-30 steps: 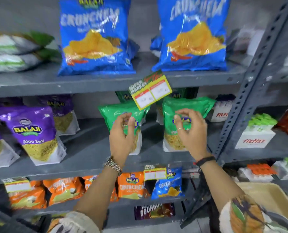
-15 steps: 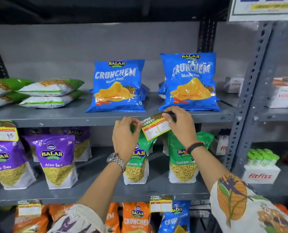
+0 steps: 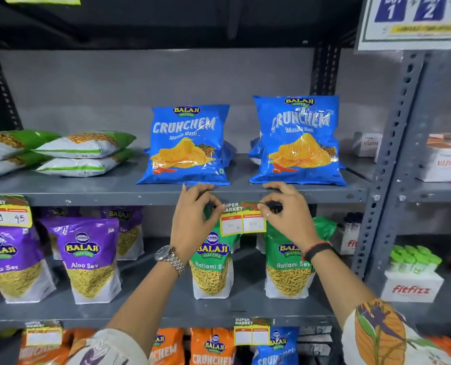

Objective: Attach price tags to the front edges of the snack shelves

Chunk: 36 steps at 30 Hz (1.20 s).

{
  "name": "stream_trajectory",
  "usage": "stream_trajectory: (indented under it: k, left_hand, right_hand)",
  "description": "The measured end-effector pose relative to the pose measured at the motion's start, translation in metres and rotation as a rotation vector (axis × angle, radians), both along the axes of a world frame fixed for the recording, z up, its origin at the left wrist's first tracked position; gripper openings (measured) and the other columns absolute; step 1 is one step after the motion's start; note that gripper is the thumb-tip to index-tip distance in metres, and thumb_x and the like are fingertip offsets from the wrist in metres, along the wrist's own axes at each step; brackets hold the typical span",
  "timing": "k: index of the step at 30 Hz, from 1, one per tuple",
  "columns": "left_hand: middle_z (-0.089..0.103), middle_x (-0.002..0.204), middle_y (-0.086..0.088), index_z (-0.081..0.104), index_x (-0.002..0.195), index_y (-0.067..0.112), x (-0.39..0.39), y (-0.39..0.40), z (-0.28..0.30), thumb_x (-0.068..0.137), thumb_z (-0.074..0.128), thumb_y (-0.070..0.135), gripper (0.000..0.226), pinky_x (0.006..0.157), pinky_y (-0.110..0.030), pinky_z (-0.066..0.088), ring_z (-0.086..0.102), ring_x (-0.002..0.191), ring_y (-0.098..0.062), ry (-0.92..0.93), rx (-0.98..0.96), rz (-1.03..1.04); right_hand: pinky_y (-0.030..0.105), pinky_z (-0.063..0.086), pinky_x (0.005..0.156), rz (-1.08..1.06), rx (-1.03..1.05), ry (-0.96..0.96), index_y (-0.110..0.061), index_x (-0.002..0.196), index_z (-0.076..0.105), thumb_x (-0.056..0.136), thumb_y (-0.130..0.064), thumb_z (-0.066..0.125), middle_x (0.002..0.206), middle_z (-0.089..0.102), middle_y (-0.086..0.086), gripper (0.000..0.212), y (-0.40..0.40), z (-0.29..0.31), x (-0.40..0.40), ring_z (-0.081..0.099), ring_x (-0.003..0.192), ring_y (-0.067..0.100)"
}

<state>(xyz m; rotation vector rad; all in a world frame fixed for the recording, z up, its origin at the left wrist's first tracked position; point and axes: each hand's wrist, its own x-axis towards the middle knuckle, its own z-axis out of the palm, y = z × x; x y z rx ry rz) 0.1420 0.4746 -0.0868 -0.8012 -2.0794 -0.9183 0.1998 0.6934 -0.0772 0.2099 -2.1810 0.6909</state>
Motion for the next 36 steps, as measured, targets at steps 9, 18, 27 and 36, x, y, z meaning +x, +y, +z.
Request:
stream_trajectory:
  k: [9,18,27,36]
  left_hand:
    - [0.063,0.089,0.012,0.059,0.083,0.028,-0.005,0.004,0.017,0.086,0.062,0.041,0.013,0.083,-0.026,0.030,0.052,0.085,-0.009,0.000,0.013,0.101]
    - [0.065,0.092,0.012,0.059,0.091,0.027,-0.012,0.011,0.015,0.080,0.069,0.042,0.021,0.084,-0.029,0.031,0.053,0.085,-0.012,0.012,0.079,0.165]
    - [0.062,0.090,0.010,0.062,0.101,0.029,-0.014,0.015,0.014,0.078,0.069,0.051,0.033,0.080,-0.028,0.025,0.043,0.082,-0.009,0.047,0.073,0.174]
    - [0.064,0.096,0.009,0.058,0.115,0.031,-0.019,-0.004,0.014,0.082,0.071,0.026,0.035,0.084,-0.030,0.030,0.050,0.085,-0.016,0.028,-0.100,0.057]
  right_hand:
    - [0.040,0.051,0.078,-0.039,-0.087,0.063,-0.014,0.078,0.070,0.081,-0.019,0.071,0.096,0.065,-0.002,0.006,-0.006,0.007,-0.007,0.055,0.092,0.015]
    - [0.040,0.049,0.076,-0.061,-0.112,0.147,-0.013,0.084,0.059,0.075,-0.014,0.075,0.092,0.064,0.001,0.018,-0.012,0.004,-0.007,0.057,0.088,0.019]
    - [0.039,0.037,0.075,-0.204,0.006,0.120,-0.016,0.095,0.055,0.077,-0.044,0.072,0.093,0.066,-0.006,0.037,-0.022,0.010,-0.019,0.050,0.084,0.022]
    - [0.034,0.043,0.076,-0.020,-0.084,0.023,-0.025,0.090,0.050,0.083,0.008,0.059,0.093,0.072,-0.008,0.035,-0.006,0.015,-0.010,0.057,0.092,0.018]
